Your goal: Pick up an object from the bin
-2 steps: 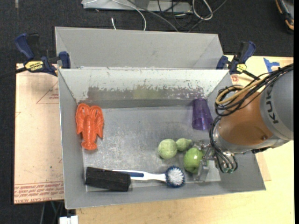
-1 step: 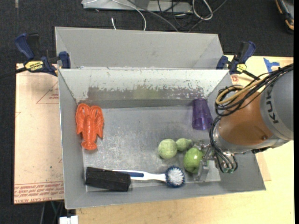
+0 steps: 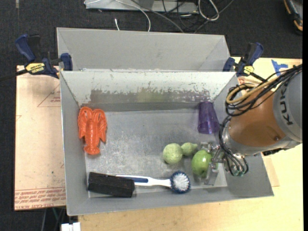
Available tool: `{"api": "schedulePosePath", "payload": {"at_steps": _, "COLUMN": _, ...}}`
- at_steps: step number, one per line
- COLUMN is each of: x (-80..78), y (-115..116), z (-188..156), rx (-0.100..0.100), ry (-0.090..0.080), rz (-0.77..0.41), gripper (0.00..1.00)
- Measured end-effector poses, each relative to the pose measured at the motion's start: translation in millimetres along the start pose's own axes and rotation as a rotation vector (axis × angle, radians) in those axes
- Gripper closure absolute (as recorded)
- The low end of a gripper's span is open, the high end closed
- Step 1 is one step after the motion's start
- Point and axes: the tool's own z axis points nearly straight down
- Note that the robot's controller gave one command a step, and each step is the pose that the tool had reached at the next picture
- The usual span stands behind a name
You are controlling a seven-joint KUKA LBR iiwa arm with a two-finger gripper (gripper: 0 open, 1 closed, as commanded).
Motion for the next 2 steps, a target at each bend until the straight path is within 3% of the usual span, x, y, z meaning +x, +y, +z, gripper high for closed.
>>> {"api": "schedulePosePath", "payload": {"at_steps": 2, "x": 0.3, "y": 0.5, "z": -15.8, "rx": -0.001, "ry": 0.002, "rz": -0.002, "gripper": 1.00}}
